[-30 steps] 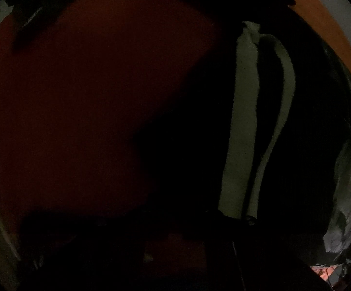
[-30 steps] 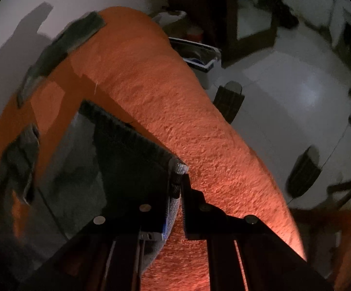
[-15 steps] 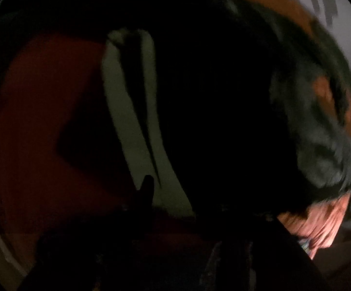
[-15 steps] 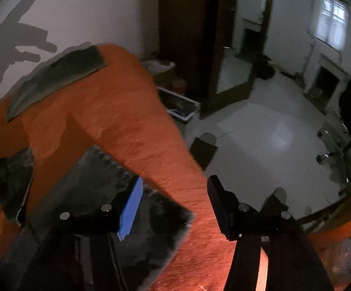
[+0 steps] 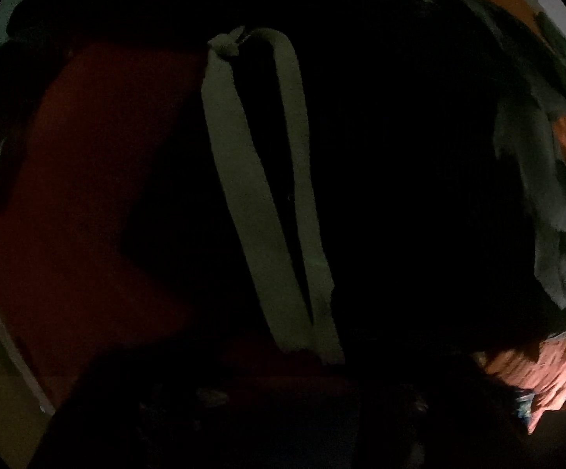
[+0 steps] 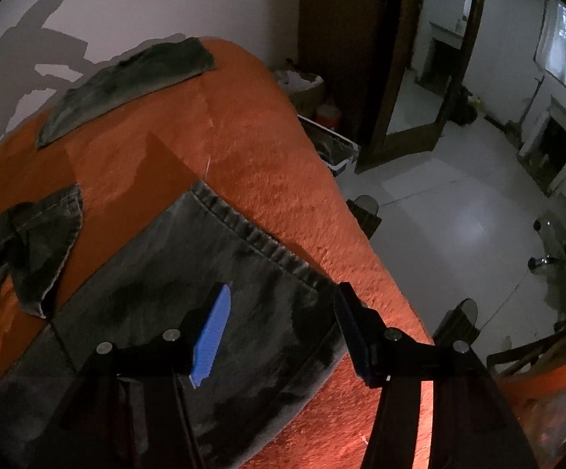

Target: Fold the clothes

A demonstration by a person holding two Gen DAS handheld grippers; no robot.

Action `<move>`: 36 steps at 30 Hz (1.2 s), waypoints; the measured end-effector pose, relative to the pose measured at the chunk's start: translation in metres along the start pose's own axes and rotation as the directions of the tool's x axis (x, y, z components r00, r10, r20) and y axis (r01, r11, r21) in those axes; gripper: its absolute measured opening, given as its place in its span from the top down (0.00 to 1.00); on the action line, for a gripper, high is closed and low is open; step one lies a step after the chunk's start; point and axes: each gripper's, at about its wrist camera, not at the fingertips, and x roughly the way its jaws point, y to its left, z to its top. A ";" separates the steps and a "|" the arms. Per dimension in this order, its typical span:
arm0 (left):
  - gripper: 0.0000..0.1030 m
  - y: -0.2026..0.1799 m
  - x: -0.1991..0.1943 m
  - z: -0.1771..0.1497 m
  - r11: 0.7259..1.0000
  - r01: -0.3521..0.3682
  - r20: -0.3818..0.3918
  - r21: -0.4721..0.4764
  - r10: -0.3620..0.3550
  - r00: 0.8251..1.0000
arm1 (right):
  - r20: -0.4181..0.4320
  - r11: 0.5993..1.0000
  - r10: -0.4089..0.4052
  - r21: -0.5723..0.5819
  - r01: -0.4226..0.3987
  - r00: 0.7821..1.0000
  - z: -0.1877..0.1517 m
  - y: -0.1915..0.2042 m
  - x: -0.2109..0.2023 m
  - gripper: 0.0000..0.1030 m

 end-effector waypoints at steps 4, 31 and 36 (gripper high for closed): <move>0.42 -0.012 0.017 0.005 0.997 0.074 -0.067 -0.015 -0.075 0.995 | -0.033 0.999 0.045 0.014 -0.044 0.998 0.000 0.011 0.010 0.47; 0.35 -0.059 -0.052 0.103 0.621 0.756 0.083 -0.206 -0.759 0.646 | -0.121 0.818 0.389 -0.410 -0.403 0.913 -0.038 0.153 -0.019 0.45; 0.35 -0.038 -0.038 0.086 0.674 0.705 0.035 -0.221 -0.717 0.696 | -0.384 0.383 0.631 -0.602 -0.701 0.674 -0.106 0.256 -0.066 0.42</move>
